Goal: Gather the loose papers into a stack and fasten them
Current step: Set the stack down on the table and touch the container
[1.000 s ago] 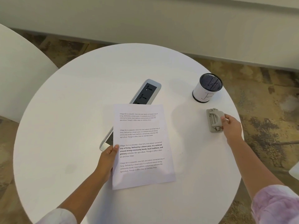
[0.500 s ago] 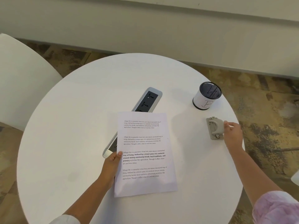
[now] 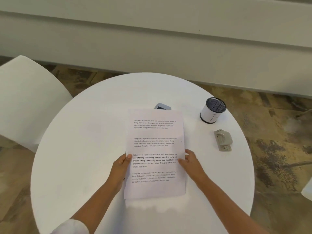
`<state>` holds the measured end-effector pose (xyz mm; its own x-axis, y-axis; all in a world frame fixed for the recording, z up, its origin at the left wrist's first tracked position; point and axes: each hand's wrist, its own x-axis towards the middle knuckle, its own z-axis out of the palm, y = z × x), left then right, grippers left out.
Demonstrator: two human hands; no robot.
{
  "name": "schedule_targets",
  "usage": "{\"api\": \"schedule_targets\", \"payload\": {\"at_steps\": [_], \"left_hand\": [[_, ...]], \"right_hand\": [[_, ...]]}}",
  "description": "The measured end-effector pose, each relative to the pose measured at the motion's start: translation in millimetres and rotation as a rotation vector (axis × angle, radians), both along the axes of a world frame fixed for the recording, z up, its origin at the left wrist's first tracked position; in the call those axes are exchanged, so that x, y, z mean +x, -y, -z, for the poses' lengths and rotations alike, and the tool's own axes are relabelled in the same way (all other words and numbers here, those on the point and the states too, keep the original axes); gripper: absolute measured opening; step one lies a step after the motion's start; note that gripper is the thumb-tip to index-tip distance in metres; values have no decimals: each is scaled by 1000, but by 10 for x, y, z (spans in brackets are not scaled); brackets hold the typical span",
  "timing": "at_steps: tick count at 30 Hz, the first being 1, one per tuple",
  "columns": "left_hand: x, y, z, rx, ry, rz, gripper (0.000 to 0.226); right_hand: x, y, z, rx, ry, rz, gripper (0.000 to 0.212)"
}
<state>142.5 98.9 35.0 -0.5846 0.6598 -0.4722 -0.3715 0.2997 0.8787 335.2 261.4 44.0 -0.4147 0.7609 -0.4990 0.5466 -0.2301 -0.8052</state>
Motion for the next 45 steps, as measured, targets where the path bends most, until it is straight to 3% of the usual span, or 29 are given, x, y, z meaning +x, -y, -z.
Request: {"api": "schedule_targets", "payload": {"at_steps": [4,10,17,37,45], "left_hand": [[-120,37,-147,13,-92,34,23],[-400,35,-384,79,-206,104,22],[-692,62,-572,162,-333,147,18],[-971,93,-281,166,-368,288,22],[-978,118,15,48,-362,319,27]], "right_hand": [[-95,140,-97,5,-4,34,26],[-308,185,-373,186,-49,93,15],[-572,295,-528,380,-81,36,26],[-746,757,-285,440,-42,94,34],[-747,856,-4,384,102,84,34]]}}
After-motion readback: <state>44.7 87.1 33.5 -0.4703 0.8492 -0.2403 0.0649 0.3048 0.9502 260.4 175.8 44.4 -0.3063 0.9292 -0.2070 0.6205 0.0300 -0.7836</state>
